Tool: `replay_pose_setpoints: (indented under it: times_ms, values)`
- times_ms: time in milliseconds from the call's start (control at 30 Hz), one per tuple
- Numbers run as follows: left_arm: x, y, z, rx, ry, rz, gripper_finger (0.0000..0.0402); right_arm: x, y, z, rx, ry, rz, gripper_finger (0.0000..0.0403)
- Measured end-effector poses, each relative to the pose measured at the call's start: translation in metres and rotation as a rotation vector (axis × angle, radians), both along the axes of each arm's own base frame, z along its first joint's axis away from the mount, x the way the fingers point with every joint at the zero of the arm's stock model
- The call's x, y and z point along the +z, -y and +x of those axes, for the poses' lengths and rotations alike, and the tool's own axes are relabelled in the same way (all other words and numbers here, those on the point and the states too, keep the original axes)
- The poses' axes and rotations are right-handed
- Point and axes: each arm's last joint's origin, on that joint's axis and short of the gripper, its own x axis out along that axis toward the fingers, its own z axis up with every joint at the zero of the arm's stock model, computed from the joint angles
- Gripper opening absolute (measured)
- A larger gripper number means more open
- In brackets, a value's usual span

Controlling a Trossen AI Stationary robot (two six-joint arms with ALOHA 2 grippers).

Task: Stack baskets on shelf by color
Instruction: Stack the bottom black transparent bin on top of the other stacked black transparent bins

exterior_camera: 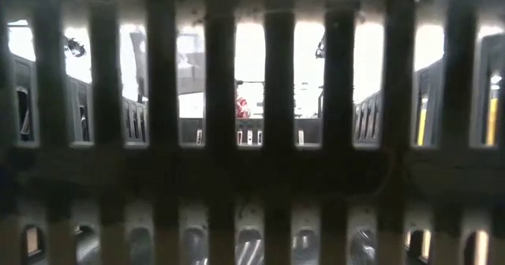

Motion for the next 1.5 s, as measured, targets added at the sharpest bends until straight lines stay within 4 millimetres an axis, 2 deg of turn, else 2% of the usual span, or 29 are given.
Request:
replay_pose_setpoints:
  times_ms: [267, 433, 567, 700, 967, 1267, 1367, 1500]
  values:
    - [0.01, -0.001, 0.013, -0.052, 0.04, -0.029, 0.0004, -0.004, -0.025, 0.034, -0.004, -0.087, -0.124, 0.0139]
    - [0.011, -0.001, 0.012, -0.069, 0.042, -0.025, 0.0004, -0.006, -0.039, 0.037, 0.017, -0.102, -0.172, 0.0166]
    - [0.011, -0.001, 0.012, -0.074, 0.043, -0.026, 0.0004, -0.008, -0.042, 0.035, 0.028, -0.123, -0.185, 0.0172]
    - [0.011, -0.001, 0.012, -0.09, 0.039, -0.028, 0.0004, -0.009, -0.041, 0.034, 0.044, -0.141, -0.18, 0.0169]
    - [0.011, -0.001, 0.012, -0.119, 0.034, -0.027, 0.0004, -0.026, -0.026, 0.046, 0.075, -0.202, -0.15, 0.0162]
    - [0.011, -0.001, 0.012, -0.129, 0.032, -0.026, 0.0004, -0.04, -0.019, 0.053, 0.075, -0.247, -0.167, 0.0156]
    - [0.011, -0.001, 0.012, -0.128, 0.031, -0.026, 0.0004, -0.045, -0.016, 0.053, 0.065, -0.278, -0.236, 0.0143]
    - [0.011, -0.001, 0.012, -0.128, 0.032, -0.026, 0.0005, -0.046, -0.015, 0.053, 0.075, -0.294, -0.275, 0.0103]
